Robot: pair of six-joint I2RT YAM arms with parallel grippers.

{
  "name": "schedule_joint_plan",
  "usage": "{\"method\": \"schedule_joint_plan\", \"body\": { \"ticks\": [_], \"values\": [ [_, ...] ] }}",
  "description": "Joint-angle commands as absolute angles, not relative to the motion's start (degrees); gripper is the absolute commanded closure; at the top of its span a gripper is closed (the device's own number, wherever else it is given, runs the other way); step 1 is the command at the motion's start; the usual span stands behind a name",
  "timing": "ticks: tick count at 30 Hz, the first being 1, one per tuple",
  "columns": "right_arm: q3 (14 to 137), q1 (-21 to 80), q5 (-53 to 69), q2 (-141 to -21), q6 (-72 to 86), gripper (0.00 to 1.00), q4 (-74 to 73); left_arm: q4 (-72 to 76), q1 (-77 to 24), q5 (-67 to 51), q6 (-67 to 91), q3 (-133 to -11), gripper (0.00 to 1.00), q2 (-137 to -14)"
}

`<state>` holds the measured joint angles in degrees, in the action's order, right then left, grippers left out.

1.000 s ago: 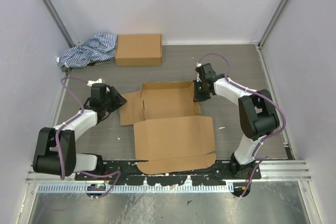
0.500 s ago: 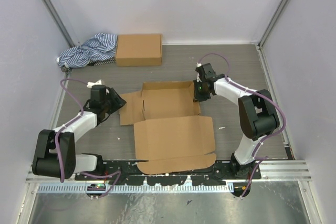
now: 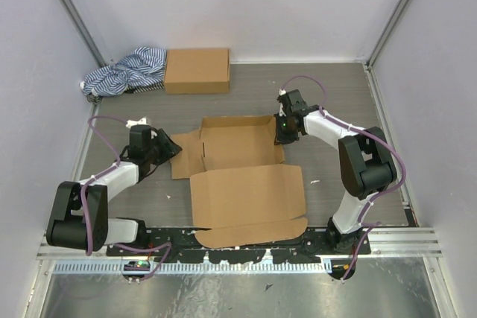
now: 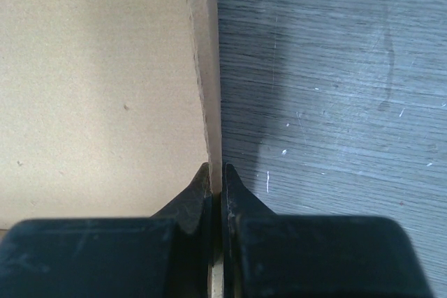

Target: Fold the paper box

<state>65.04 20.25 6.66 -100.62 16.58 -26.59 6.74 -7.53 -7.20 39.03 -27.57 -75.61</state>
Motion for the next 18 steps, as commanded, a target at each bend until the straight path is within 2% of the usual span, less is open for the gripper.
{"method": "schedule_joint_plan", "body": {
  "ticks": [1, 18],
  "values": [
    [66.4, 20.2, 8.4, -99.1, 16.4, 0.99, -25.3, 11.4, -7.2, -9.6, 38.7, -26.2, 0.46, -75.6],
    [67.4, 20.2, 8.3, -100.4, 16.6, 0.99, -25.8, 10.0, -7.2, -10.0, 38.5, -25.1, 0.63, -69.6]
  ]
}}
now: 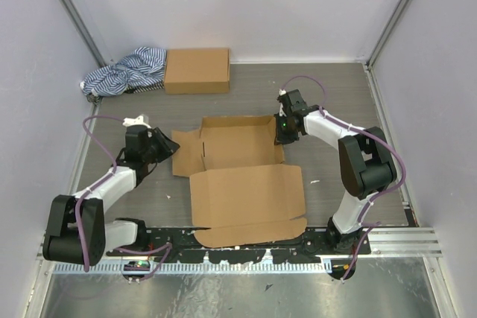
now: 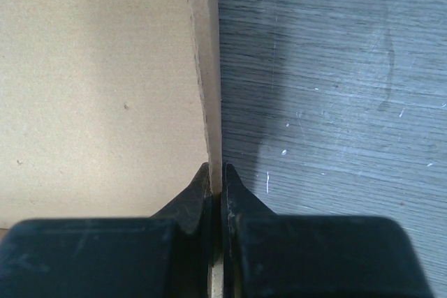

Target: Fold the paper box

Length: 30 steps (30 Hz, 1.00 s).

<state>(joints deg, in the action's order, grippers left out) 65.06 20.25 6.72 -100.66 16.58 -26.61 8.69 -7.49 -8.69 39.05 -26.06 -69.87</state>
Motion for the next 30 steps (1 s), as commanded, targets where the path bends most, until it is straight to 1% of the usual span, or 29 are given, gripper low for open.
{"method": "schedule_joint_plan", "body": {
  "ticks": [1, 6, 8, 11, 13, 15, 16, 17, 26, 30],
  "values": [
    [67.4, 20.2, 8.3, -100.5, 16.6, 0.99, -25.9, 10.3, -7.2, -10.3, 38.6, -25.0, 0.63, -70.0],
    [67.7, 20.3, 8.5, -100.7, 16.6, 0.99, -26.1, 11.7, -7.2, -10.8, 38.5, -24.9, 0.67, -72.3],
    [67.8, 20.3, 8.4, -100.8, 16.6, 0.99, -26.3, 11.7, -7.2, -10.7, 38.3, -25.1, 0.71, -75.2],
    [67.9, 20.3, 8.3, -101.2, 16.7, 0.99, -26.5, 11.7, -7.2, -11.2, 38.3, -25.3, 0.76, -76.3],
    [67.9, 20.2, 8.1, -101.5, 16.7, 0.99, -26.6, 11.4, -7.2, -11.3, 38.4, -25.5, 0.83, -76.2],
    [68.1, 20.3, 7.8, -102.0, 16.8, 0.99, -26.8, 10.3, -7.2, -11.2, 38.6, -26.1, 0.94, -75.5],
    [68.1, 20.3, 7.7, -102.2, 16.8, 0.99, -26.8, 9.4, -7.2, -11.2, 38.6, -26.6, 0.97, -75.0],
    [68.2, 20.3, 7.7, -102.5, 16.9, 0.99, -26.8, 8.4, -7.2, -11.3, 38.5, -27.3, 0.99, -74.2],
    [68.9, 20.3, 6.3, -104.0, 17.3, 0.99, -27.4, 0.3, -7.2, -15.9, 39.3, -34.2, 1.00, -63.2],
    [69.8, 21.4, 3.8, -104.8, 17.6, 0.99, -28.3, 0.0, -7.3, -19.6, 40.3, -35.8, 1.00, -63.1]
  ]
}}
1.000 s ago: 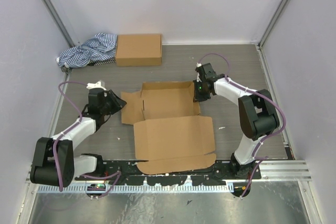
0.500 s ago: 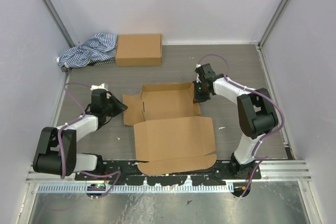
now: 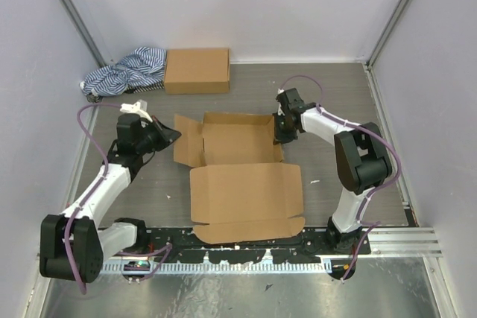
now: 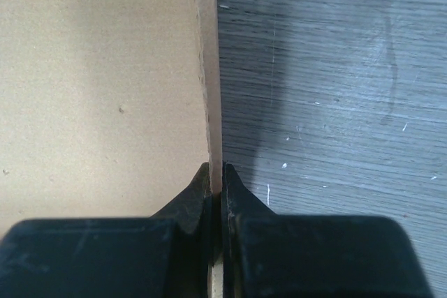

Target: Fold the paper box

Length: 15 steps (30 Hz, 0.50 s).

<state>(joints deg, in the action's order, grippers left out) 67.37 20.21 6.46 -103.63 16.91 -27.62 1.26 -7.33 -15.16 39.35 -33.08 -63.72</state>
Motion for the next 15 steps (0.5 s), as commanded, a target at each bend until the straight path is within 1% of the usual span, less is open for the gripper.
{"method": "schedule_joint_plan", "body": {
  "ticks": [1, 5, 7, 9, 12, 15],
  "values": [
    [70.1, 22.0, 2.9, -104.9, 17.7, 0.99, -28.5, 0.0, -7.4, -20.5, 40.6, -36.0, 1.00, -63.5],
    [71.5, 23.4, 2.5, -105.5, 18.5, 0.99, -29.0, 1.4, -8.8, -21.5, 41.7, -36.0, 0.99, -64.6],
    [72.2, 24.0, 2.2, -106.1, 19.0, 0.99, -29.3, 2.3, -10.8, -21.4, 41.6, -36.1, 0.95, -65.4],
    [72.7, 24.7, 2.2, -106.6, 19.2, 0.99, -29.3, 3.3, -12.6, -21.0, 41.0, -36.0, 0.86, -66.4],
    [72.9, 24.8, 2.6, -106.8, 19.3, 0.99, -29.2, 6.4, -13.5, -21.1, 41.0, -34.3, 0.71, -68.5],
    [73.0, 24.8, 2.6, -106.6, 19.1, 0.99, -29.4, 7.6, -13.5, -21.3, 41.1, -33.5, 0.61, -70.7]
  ]
}}
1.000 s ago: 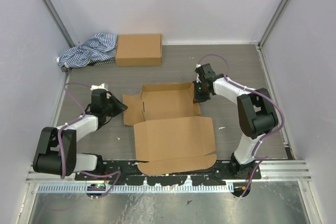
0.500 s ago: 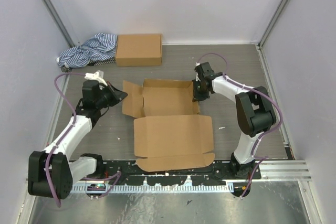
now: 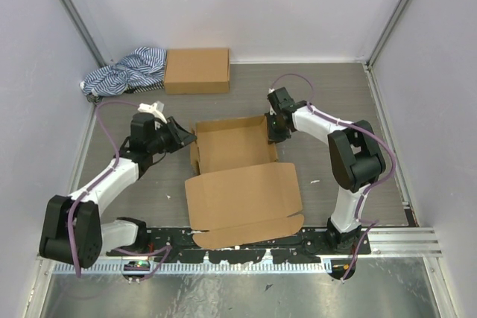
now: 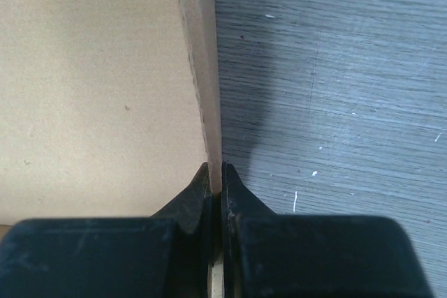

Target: Fold the paper box

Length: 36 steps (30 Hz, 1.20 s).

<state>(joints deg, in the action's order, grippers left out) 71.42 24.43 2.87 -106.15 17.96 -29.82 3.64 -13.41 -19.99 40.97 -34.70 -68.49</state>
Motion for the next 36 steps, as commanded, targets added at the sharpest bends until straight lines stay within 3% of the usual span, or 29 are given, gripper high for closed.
{"method": "schedule_joint_plan", "body": {
  "ticks": [1, 14, 27, 36],
  "values": [
    [73.0, 24.8, 2.5, -106.5, 19.0, 0.99, -29.5, 7.7, -13.5, -21.1, 41.2, -33.3, 0.59, -71.0],
    [72.9, 24.8, 2.4, -107.2, 18.7, 0.99, -29.5, 10.0, -13.4, -21.2, 41.6, -32.1, 0.43, -69.0],
    [68.2, 19.9, -0.1, -104.1, 18.1, 0.99, -27.4, -0.9, -13.3, -14.3, 36.0, -37.8, 0.42, -63.5],
    [60.1, 13.1, 15.3, -97.6, 16.4, 0.99, -15.6, -0.2, -12.9, -8.6, 38.3, -37.8, 0.41, -54.8]
  ]
}}
